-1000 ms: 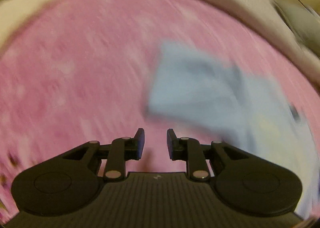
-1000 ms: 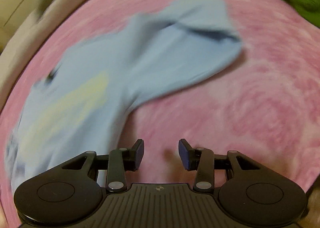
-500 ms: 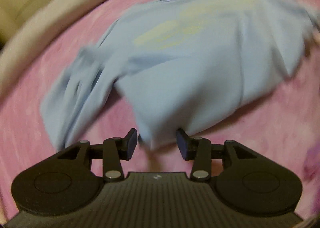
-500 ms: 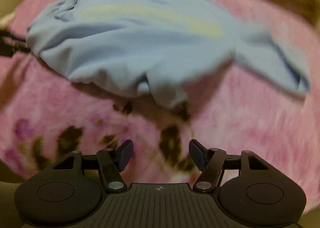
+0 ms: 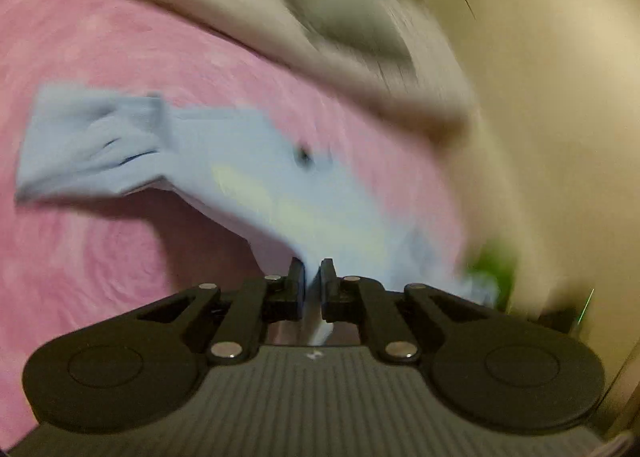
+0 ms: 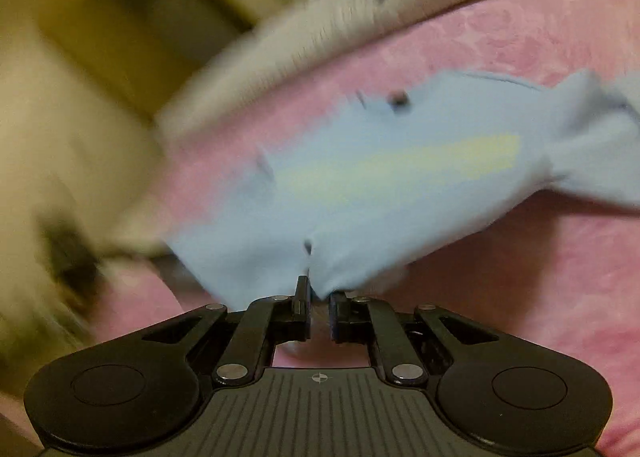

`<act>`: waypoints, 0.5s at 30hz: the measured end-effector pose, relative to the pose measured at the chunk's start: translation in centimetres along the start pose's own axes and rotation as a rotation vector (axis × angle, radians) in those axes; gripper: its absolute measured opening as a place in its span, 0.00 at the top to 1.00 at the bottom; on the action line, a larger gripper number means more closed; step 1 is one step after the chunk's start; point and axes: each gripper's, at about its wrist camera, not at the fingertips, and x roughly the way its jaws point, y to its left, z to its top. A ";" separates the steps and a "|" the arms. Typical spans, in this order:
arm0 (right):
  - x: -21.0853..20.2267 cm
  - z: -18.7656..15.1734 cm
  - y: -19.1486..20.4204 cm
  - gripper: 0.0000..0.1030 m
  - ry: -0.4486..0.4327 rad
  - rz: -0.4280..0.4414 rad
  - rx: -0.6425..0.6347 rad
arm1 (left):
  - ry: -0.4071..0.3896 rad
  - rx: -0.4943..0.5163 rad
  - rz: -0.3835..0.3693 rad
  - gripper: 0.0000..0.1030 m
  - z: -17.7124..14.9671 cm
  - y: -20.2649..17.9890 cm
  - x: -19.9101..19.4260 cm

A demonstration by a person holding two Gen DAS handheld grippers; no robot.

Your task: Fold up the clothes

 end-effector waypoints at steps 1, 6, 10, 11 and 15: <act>-1.4 1.4 -0.9 0.93 -0.057 0.039 0.101 | -0.034 -0.108 0.018 0.95 0.5 1.1 -0.4; -2.1 3.2 -6.8 0.53 -0.102 -0.292 0.436 | 0.135 -0.113 0.413 0.92 -0.8 4.2 4.4; -1.1 -0.5 -8.5 0.45 -0.039 -0.401 0.456 | 0.224 -0.170 0.415 0.85 -5.1 5.6 6.0; -0.6 -1.7 -8.6 0.45 -0.014 -0.409 0.446 | 0.226 -0.207 0.387 0.80 -6.2 5.7 6.1; 1.7 -4.9 -8.3 0.45 0.045 -0.427 0.392 | 0.186 -0.289 0.335 0.74 -8.8 5.3 7.1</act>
